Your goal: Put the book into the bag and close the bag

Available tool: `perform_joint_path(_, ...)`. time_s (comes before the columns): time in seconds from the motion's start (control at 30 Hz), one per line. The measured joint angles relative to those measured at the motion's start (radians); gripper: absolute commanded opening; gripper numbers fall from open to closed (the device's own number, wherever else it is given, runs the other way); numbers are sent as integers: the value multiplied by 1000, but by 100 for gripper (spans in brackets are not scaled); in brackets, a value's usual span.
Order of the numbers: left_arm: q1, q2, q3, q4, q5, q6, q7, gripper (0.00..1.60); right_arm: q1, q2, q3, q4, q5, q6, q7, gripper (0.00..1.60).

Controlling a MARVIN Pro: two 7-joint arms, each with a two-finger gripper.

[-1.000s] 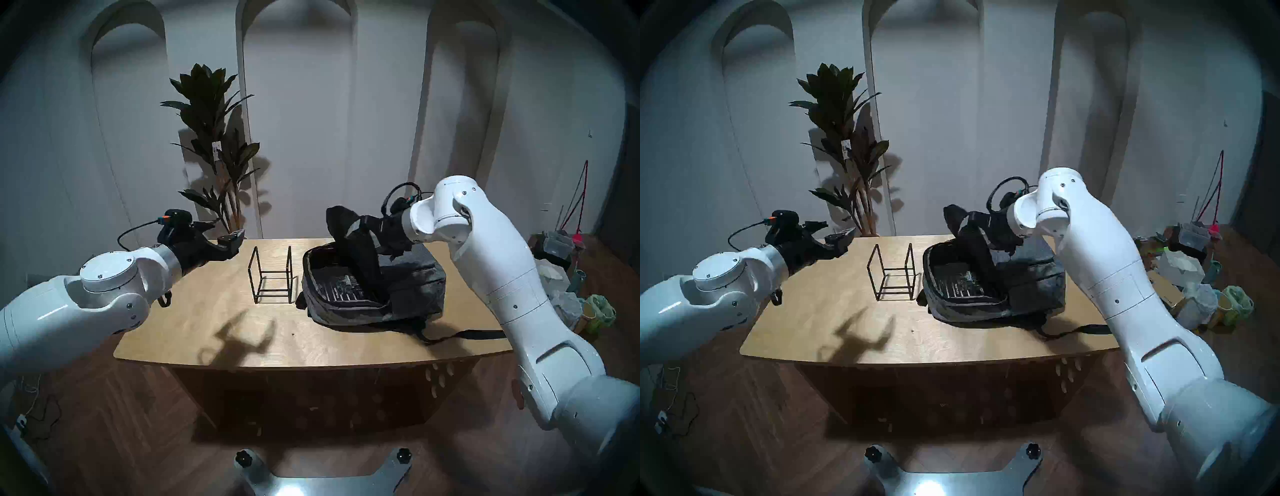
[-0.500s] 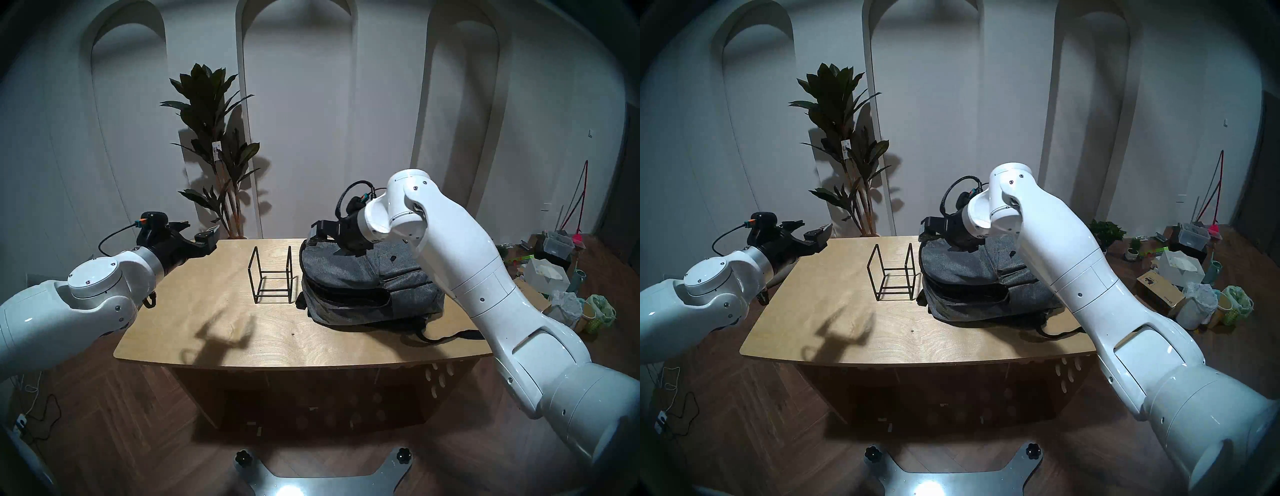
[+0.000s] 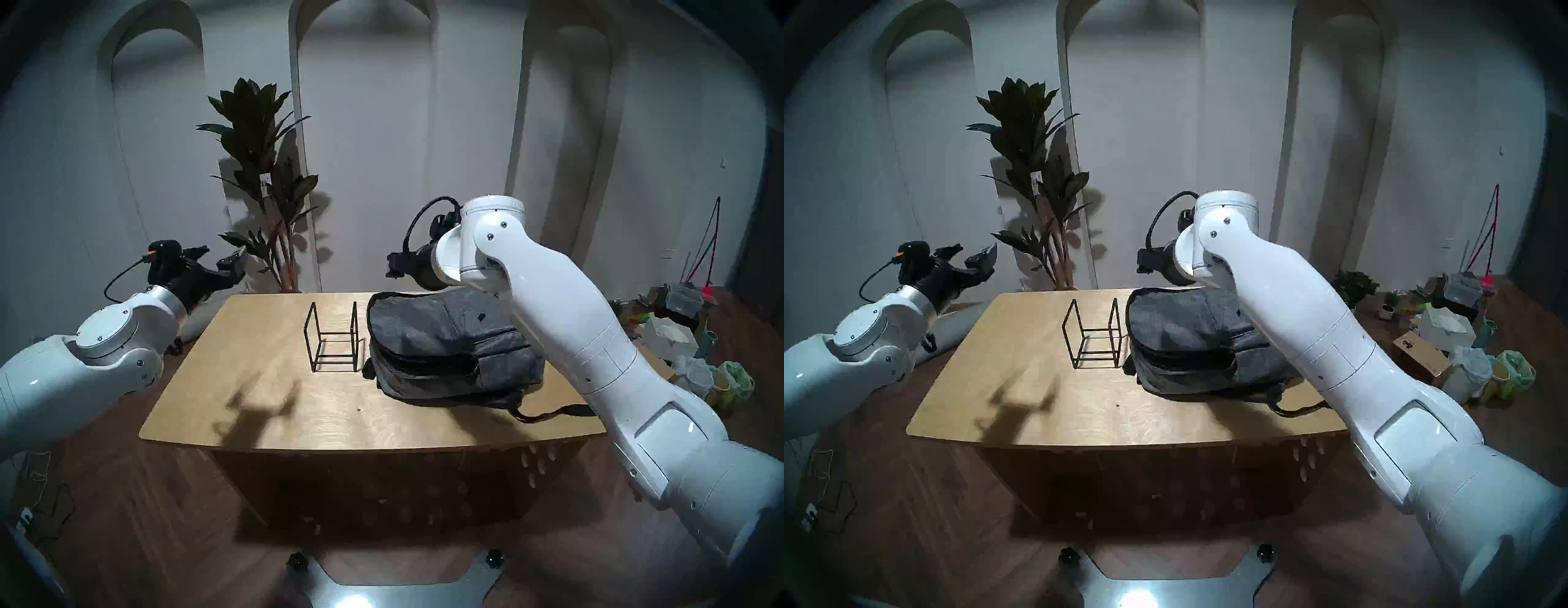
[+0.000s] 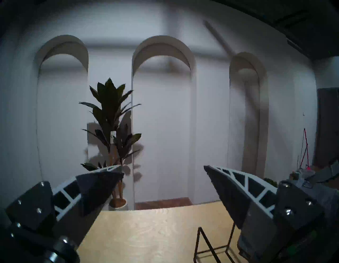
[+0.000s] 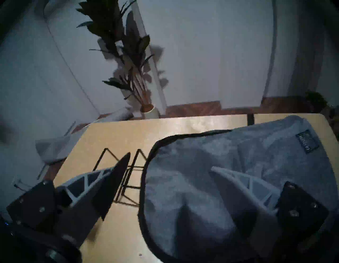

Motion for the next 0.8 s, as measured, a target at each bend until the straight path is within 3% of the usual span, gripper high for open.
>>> perform_joint_path(0.2, -7, -66, 6, 48, 60, -38, 6, 160, -49, 26, -18, -21, -96, -91, 4, 160)
perform_joint_path(0.4, -19, -146, 25, 113, 131, -59, 6, 160, -96, 42, -12, -7, -169, -195, 77, 160)
perform_joint_path(0.8, -79, -297, 45, 242, 208, -67, -9, 160, -85, 23, -32, 144, -297, -367, 273, 160)
